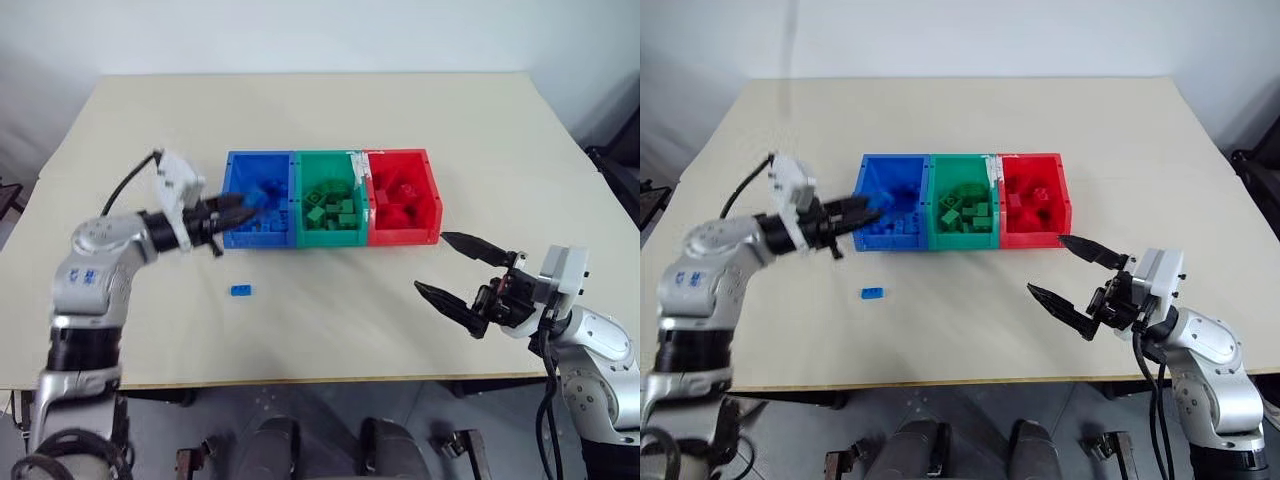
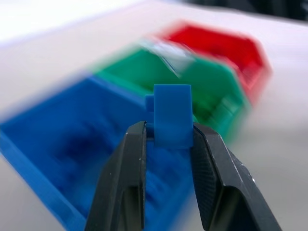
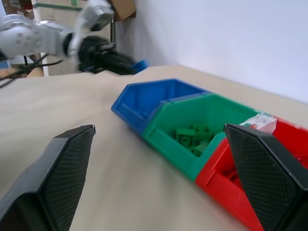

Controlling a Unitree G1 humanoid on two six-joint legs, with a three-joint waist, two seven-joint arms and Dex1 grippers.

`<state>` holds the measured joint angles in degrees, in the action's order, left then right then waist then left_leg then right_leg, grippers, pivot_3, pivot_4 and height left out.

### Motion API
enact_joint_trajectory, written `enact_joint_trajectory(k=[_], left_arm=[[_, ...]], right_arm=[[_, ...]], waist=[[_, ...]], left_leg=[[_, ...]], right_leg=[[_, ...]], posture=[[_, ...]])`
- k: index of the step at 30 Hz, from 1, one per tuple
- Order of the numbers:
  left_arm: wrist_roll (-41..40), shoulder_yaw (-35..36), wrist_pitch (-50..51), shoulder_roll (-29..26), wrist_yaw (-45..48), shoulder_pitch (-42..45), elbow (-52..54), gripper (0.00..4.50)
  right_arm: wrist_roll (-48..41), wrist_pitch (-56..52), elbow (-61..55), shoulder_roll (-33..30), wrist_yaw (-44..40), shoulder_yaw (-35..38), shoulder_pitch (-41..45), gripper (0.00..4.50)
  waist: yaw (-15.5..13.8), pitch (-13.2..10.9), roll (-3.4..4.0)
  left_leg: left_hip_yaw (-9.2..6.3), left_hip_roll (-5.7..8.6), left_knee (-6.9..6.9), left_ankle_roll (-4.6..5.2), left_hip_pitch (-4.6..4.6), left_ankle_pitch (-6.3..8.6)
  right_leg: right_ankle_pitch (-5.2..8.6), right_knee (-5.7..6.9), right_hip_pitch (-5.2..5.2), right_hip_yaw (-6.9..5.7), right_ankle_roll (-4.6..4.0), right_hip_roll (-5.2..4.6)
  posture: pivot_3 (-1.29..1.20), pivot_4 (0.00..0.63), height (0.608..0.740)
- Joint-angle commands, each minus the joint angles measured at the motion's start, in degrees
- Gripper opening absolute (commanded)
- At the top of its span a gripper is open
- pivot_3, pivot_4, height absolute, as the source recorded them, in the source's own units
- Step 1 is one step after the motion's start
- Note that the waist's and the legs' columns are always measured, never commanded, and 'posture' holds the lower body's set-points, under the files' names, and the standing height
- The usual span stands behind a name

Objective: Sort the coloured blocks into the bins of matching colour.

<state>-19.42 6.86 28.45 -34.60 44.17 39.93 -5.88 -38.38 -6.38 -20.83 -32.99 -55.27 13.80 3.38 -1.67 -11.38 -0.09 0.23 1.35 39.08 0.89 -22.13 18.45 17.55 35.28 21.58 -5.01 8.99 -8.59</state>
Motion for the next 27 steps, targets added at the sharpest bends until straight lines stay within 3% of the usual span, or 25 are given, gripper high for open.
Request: enact_joint_trajectory(k=[1, 3, 8, 14, 21, 27], left_arm=[[5.1, -4.4, -2.8, 1.5, -2.1, 4.3, -6.9, 0.91], [6.7, -5.1, -3.5, 2.2, -3.3, 6.2, -9.9, 0.91], [7.3, -5.0, -3.0, 1.6, -3.3, 6.7, -10.5, 2.52], [3.7, -0.8, -6.8, -2.3, 1.8, 0.6, -4.9, 4.43], [-1.2, 11.1, -18.4, -13.3, 15.0, -18.2, -1.0, 4.47], [-1.4, 22.5, -28.1, -16.9, 19.0, -35.3, -5.2, 4.47]], right_arm=[[0.0, 1.0, -0.8, 0.3, 0.2, 0.1, 1.2, 4.5], [0.0, 1.2, -0.5, 0.3, -0.2, 0.0, 1.6, 4.5], [0.1, 1.9, 0.5, 0.2, -1.3, 0.3, 1.8, 4.5], [0.7, 3.6, 3.3, -0.5, -5.9, -0.4, 1.4, 4.5], [4.2, 6.9, 10.6, -2.2, -15.7, -4.8, 4.4, 4.5], [6.6, 6.5, 16.7, -4.1, -23.1, -9.8, 9.2, 4.5]], waist=[[0.1, 0.0, 0.0], [0.2, 0.0, 0.0], [0.4, 0.0, -0.01], [0.5, 0.0, -0.01], [1.5, 0.0, 0.01], [1.7, 0.0, 0.01]], left_leg=[[0.04, -0.01, -0.01, 0.0, 0.0, 0.0], [0.28, -0.01, -0.01, 0.0, -0.02, 0.0], [0.31, -0.05, -0.04, 0.0, -0.03, 0.0], [0.24, -0.07, -0.03, -0.01, -0.04, 0.0], [0.16, -0.17, -0.1, -0.01, 0.02, 0.01], [0.15, -0.39, -0.1, 0.02, 0.02, 0.07]], right_leg=[[0.0, 0.0, 0.0, -0.02, 0.0, 0.02], [0.0, -0.01, 0.01, -0.04, 0.0, 0.04], [0.0, -0.03, 0.07, -0.02, 0.0, 0.05], [0.0, -0.04, 0.07, 0.01, 0.0, 0.04], [0.0, -0.1, 0.09, 0.09, -0.01, 0.04], [0.0, -0.16, 0.07, 0.09, -0.01, 0.0]], posture=[[0.0, 0.15, 0.74], [0.0, 0.15, 0.74], [0.0, 0.15, 0.74], [0.0, 0.15, 0.74], [0.0, 0.15, 0.74], [0.0, 0.15, 0.74]])
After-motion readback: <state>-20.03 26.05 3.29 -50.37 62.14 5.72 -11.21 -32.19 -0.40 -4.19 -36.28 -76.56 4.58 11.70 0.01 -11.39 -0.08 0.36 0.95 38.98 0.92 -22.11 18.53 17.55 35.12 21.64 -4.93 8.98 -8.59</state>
